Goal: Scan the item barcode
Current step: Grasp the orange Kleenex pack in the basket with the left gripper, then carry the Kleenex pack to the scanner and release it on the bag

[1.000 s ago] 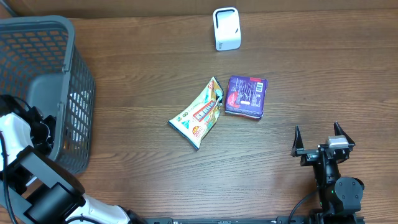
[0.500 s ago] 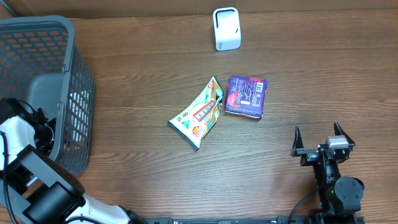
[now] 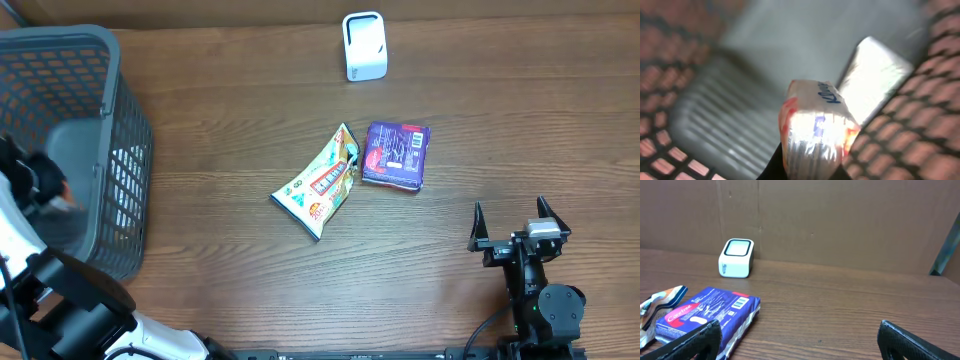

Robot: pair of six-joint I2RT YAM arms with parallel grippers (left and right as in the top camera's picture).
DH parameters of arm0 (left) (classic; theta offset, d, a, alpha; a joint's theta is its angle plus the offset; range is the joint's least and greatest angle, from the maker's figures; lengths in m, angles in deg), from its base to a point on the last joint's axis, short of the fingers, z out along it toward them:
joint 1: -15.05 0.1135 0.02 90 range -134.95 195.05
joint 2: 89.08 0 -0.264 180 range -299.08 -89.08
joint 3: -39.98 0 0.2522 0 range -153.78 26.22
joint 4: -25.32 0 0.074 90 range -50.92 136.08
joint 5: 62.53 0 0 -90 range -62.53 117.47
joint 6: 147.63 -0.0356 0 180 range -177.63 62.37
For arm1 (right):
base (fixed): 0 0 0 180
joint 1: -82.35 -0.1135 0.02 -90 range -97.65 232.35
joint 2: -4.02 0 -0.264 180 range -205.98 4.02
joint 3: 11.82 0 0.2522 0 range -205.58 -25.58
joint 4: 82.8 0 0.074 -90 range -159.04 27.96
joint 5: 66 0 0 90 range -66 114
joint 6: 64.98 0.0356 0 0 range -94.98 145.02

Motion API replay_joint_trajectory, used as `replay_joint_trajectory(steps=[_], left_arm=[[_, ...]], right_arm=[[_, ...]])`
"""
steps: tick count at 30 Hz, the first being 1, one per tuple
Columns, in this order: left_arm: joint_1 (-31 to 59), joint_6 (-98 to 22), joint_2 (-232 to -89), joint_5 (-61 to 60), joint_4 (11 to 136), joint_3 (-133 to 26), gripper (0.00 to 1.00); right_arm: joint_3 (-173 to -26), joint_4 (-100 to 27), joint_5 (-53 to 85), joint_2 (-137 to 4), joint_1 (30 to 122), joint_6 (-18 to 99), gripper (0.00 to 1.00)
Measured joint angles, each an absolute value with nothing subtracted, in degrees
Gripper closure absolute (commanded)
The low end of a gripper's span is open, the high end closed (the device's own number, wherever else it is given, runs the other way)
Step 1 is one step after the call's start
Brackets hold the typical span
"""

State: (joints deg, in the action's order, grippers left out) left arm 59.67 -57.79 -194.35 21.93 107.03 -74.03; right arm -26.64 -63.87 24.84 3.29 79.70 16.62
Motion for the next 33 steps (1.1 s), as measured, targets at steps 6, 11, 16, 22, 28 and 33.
replay_joint_trajectory(steps=[6, 11, 16, 22, 28, 33], left_arm=[[59.65, -56.68, -194.31, 6.08, 113.78, -90.42, 0.96], [57.20, -57.79, -194.20, -13.24, 118.33, -99.90, 0.96], [49.33, -60.02, -193.63, -23.66, 119.90, -102.20, 0.96], [36.33, -62.60, -193.59, -27.14, 119.92, -102.20, 0.96], [19.28, -64.09, -193.59, -16.25, 123.40, -102.20, 0.96], [6.86, -61.90, -193.78, 2.11, 127.66, -101.37, 0.96]], right_arm=[[-26.64, -63.87, 24.82, 3.29, 79.70, 16.62, 0.00], [-26.64, -63.89, 24.84, 3.29, 79.70, 16.62, 0.00], [-26.64, -63.85, 24.82, 3.29, 79.70, 16.60, 0.00], [-26.64, -63.92, 24.84, 3.29, 79.70, 16.62, 0.00], [-26.64, -63.83, 24.84, 3.29, 79.70, 16.62, 0.00], [-26.64, -63.85, 24.84, 3.29, 79.70, 16.64, 0.00]])
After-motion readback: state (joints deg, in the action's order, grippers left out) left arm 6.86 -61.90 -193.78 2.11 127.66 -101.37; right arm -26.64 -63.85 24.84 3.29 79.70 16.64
